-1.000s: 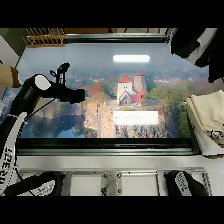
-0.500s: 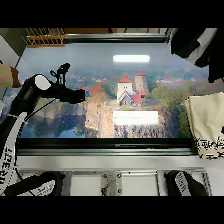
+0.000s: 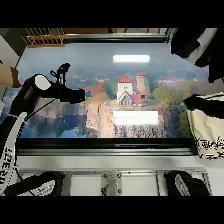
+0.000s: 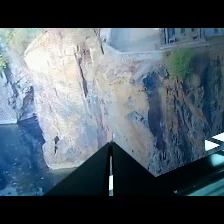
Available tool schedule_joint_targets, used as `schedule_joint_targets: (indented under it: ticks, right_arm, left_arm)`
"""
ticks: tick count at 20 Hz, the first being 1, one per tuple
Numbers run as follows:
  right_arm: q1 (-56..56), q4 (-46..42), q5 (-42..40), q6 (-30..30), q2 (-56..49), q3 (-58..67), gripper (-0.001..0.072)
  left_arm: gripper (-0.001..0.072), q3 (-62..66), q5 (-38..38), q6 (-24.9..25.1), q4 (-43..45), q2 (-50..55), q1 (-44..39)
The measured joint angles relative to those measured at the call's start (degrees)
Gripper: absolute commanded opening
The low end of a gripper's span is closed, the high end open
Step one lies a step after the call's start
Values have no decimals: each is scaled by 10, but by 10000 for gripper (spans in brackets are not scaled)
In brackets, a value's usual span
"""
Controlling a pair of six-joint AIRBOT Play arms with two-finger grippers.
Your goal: Fold the clothes and pants, and hang the long-sleeved shirts on hangers.
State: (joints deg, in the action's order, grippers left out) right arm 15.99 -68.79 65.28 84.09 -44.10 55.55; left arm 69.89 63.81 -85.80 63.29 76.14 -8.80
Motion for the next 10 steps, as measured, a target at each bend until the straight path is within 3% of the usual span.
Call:
schedule_joint_targets:
  ticks: [5, 10]
  right_arm:
    - [-162, 52, -24, -25, -39, 1, 709]
    - [-217, 66, -32, -31, -57, 1, 706]
  left_arm:
    - [6, 0, -4, 0, 0, 0, 0]
    - [6, 0, -6, 0, 0, 0, 0]
